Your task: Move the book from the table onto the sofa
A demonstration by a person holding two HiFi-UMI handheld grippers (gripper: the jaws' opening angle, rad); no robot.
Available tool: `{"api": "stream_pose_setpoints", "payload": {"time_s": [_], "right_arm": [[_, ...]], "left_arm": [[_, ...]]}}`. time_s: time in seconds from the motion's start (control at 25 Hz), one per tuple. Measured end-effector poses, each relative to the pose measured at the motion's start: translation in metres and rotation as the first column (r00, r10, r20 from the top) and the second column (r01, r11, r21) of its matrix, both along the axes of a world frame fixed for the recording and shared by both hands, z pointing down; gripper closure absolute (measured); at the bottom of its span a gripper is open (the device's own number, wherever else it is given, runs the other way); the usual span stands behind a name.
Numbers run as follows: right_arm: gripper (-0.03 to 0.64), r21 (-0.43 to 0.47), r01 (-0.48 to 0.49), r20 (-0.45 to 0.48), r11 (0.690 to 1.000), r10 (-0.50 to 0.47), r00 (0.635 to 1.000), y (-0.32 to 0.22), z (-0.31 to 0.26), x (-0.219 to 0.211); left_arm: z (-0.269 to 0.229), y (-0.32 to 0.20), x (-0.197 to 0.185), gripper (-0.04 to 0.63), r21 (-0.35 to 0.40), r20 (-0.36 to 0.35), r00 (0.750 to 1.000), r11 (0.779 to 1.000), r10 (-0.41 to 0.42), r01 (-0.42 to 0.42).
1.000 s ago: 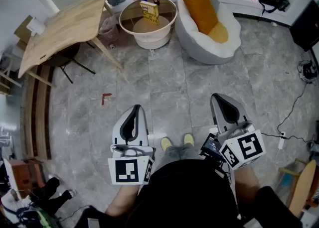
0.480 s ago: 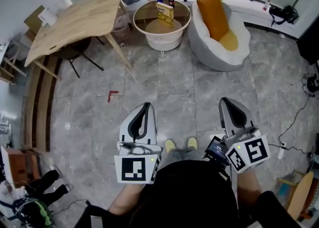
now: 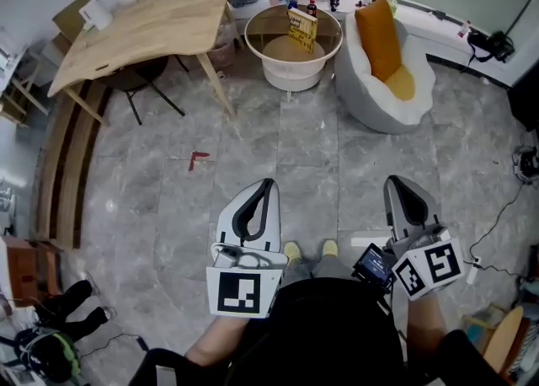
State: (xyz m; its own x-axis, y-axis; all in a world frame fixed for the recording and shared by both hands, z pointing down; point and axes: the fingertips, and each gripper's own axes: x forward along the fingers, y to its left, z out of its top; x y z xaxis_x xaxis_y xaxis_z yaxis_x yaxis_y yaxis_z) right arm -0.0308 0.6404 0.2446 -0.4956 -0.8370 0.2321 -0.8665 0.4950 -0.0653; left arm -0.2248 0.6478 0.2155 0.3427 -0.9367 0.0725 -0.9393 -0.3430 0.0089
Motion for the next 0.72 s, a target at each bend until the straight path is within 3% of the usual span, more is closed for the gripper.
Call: {"api": "stream_pose_setpoints", "payload": {"time_s": [0.28, 0.72], "right_arm": [[0.607, 0.003, 0.028, -0.039, 1.000, -0.028, 0.999, -0.004, -0.002, -0.030], [0.607, 0.000, 0.050, -0.041, 0.999, -0.050, 0.998, -0.016, -0.005, -0.040]], "left_arm": [[0.003, -0.005, -0.017, 0.584, -0.005, 0.009, 1.000, 1.000, 0.018, -0.018], [0.003, -0.023, -0.018, 0.584, -0.007, -0.002, 0.999, 0.999, 0.049, -0.049]]}}
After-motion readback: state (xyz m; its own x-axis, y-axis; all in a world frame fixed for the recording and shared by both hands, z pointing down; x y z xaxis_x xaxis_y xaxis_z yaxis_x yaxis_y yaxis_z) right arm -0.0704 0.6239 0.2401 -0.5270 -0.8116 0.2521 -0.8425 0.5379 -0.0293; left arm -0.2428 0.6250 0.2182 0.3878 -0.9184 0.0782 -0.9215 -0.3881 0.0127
